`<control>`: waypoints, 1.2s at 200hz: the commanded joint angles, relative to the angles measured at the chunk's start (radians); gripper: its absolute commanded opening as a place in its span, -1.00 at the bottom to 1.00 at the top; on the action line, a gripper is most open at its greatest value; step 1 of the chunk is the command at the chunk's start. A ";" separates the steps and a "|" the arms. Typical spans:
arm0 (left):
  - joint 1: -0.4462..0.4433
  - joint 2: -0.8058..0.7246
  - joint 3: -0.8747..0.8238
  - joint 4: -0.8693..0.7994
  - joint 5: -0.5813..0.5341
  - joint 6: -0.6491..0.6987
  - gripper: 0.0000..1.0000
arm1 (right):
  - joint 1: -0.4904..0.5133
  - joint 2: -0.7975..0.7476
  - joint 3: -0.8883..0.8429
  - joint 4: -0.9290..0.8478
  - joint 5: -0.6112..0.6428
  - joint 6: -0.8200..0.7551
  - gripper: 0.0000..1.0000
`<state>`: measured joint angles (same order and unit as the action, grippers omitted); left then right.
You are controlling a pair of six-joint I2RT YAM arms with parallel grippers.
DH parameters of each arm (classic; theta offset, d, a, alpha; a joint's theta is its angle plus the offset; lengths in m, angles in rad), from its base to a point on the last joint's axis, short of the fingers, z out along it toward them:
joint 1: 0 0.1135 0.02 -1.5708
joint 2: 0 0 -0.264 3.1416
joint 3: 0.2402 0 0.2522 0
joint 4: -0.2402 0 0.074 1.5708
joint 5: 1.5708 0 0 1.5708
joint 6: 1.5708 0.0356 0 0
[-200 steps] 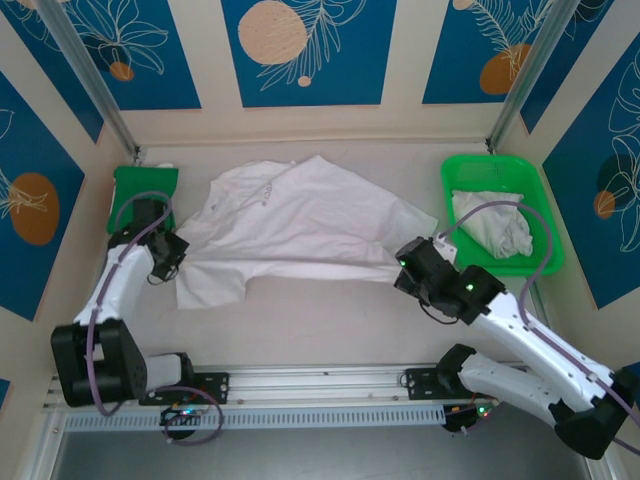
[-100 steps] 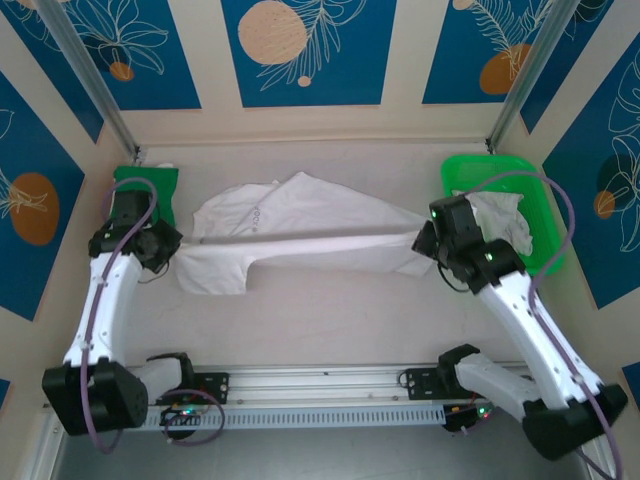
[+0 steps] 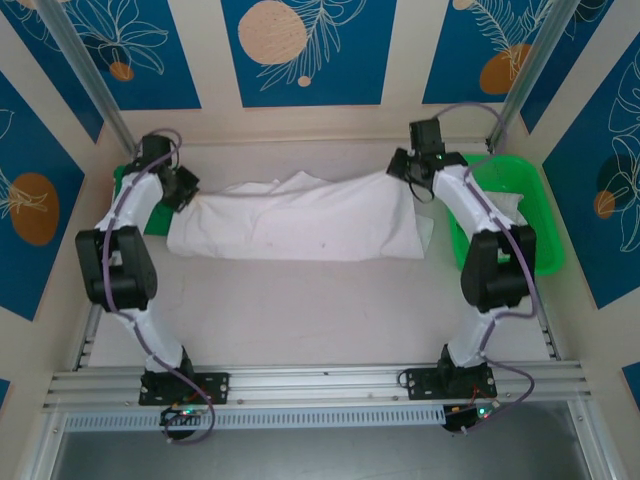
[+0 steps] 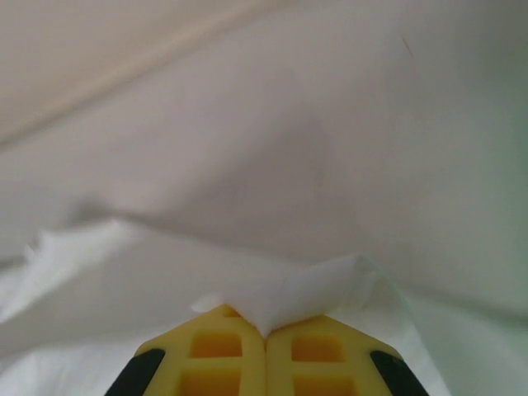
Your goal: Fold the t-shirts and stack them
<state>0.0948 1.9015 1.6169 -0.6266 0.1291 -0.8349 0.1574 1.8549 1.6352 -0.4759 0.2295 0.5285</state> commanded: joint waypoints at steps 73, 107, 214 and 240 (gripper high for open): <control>0.000 0.218 0.997 0.023 -0.085 -0.168 -1.00 | -0.032 0.242 0.922 0.111 -0.205 -0.046 -1.00; 0.002 0.103 0.993 0.160 -0.078 -0.157 -1.00 | -0.061 0.225 1.124 0.068 -0.277 -0.061 -1.00; 0.007 -0.398 0.562 0.122 -0.072 -0.061 -1.00 | -0.071 -0.417 0.366 0.261 -0.339 -0.119 -1.00; 0.007 -0.452 0.534 0.122 -0.094 -0.040 -1.00 | -0.053 -0.446 0.354 0.242 -0.331 -0.156 -1.00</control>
<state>0.0959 1.4948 2.1677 -0.5556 0.0700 -0.9165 0.0910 1.4460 1.9961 -0.3035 -0.0994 0.4290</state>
